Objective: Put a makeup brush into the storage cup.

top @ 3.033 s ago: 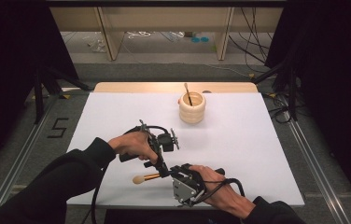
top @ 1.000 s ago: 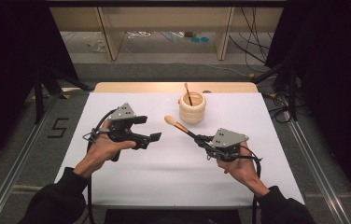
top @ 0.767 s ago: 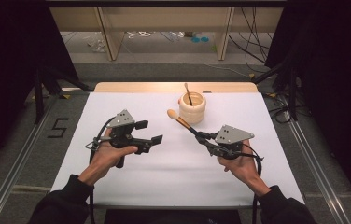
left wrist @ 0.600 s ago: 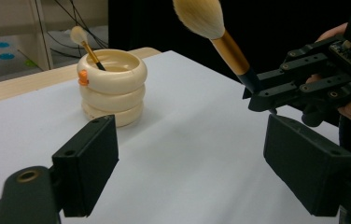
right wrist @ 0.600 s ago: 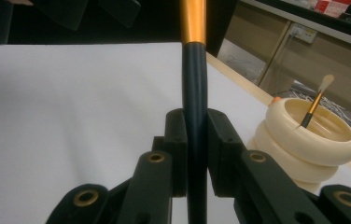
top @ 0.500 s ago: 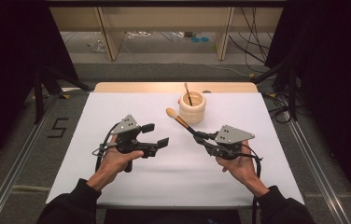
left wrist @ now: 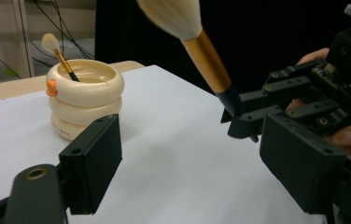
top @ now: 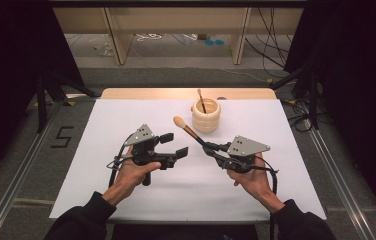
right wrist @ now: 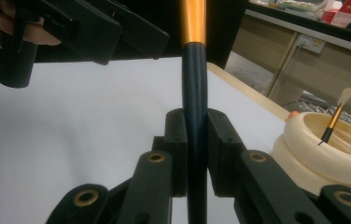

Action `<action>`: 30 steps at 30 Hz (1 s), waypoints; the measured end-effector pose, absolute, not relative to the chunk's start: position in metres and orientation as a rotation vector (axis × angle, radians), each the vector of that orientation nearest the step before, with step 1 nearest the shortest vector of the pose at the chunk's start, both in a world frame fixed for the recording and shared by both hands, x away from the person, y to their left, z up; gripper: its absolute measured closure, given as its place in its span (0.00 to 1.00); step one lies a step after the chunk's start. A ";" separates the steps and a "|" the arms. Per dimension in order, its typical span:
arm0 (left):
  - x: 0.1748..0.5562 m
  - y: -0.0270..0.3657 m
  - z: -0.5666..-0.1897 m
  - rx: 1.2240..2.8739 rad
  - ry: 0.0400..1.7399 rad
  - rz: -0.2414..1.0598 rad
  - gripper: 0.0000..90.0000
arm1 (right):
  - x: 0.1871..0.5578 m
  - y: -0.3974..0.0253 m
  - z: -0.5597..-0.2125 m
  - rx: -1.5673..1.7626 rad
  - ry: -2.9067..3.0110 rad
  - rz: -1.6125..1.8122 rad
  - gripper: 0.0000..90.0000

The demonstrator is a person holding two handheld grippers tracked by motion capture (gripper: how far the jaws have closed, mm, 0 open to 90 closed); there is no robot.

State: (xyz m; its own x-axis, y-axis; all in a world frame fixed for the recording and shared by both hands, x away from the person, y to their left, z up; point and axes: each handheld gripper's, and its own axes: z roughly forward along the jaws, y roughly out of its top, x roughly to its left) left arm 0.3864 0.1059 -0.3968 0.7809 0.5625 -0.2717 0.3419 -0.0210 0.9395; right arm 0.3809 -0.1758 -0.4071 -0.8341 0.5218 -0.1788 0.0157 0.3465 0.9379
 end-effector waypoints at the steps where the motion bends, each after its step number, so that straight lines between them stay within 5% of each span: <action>1: 0.388 0.105 -0.397 1.634 0.712 0.206 0.23 | 0.381 -0.175 -0.407 0.469 2.164 1.506 0.89; 30: 0.392 0.092 -0.390 1.493 0.725 0.170 0.35 | 0.379 -0.154 -0.414 0.561 2.102 1.718 0.89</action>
